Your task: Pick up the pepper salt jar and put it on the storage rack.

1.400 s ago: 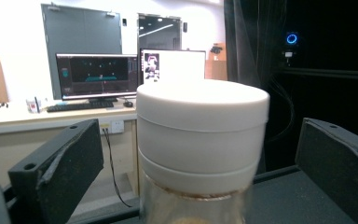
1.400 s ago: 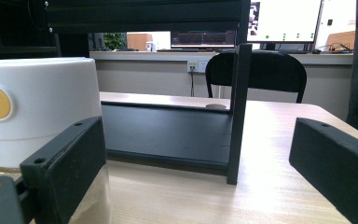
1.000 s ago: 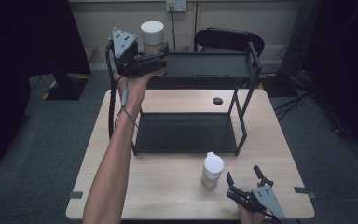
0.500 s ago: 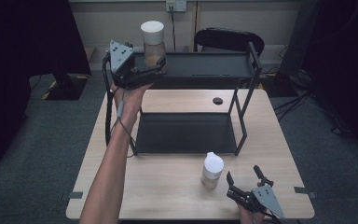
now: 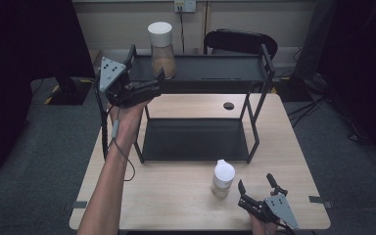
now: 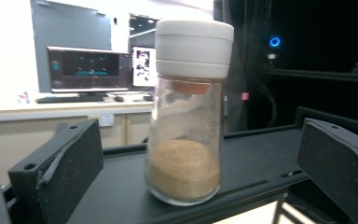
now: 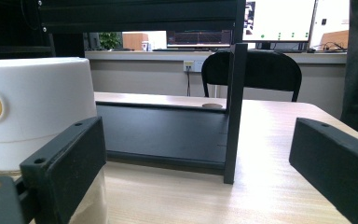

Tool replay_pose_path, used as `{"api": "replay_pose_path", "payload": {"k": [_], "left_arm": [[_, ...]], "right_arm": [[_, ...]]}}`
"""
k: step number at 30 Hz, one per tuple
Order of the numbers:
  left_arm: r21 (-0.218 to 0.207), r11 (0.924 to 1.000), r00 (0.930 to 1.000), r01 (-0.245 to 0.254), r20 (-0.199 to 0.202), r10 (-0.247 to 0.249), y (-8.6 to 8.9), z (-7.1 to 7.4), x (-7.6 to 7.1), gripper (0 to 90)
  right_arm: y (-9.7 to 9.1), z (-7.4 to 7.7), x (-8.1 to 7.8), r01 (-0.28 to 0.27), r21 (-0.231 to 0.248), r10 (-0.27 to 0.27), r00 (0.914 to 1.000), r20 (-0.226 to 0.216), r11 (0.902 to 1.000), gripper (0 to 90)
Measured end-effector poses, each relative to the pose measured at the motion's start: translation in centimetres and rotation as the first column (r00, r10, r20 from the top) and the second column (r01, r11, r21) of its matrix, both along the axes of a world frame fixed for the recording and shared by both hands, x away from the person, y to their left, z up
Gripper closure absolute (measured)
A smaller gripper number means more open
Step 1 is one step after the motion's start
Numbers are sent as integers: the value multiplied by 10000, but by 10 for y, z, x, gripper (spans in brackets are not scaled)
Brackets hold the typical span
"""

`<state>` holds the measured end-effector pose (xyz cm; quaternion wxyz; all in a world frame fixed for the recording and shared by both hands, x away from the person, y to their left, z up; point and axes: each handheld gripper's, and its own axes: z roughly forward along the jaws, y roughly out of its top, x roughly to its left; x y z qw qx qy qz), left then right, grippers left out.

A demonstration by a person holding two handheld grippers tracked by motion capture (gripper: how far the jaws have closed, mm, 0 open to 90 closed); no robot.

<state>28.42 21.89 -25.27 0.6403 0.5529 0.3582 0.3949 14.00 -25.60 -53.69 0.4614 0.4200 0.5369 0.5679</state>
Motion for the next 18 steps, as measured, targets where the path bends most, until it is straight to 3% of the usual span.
{"api": "replay_pose_path", "payload": {"k": [2,8,11,14,18], "left_arm": [[-80,9999,10000,95,21,-95,4,-4,-3,0],[245,9996,9999,157,-18,-157,10,-17,-10,0],[520,9985,9991,-179,388,159,6,-30,-18,0],[429,9990,9998,151,109,-156,8,-35,-19,0],[476,9985,9993,255,246,-266,5,-50,-24,0]], "right_arm": [[0,0,0,11,2,-11,10000,-4,10000,27],[0,0,0,5,2,-5,10000,-10,10000,25],[0,0,0,28,-1,-29,10000,-6,10000,26],[1,0,0,40,0,-40,10000,-4,10000,26],[1,0,0,39,1,-39,10000,-2,10000,25]]}}
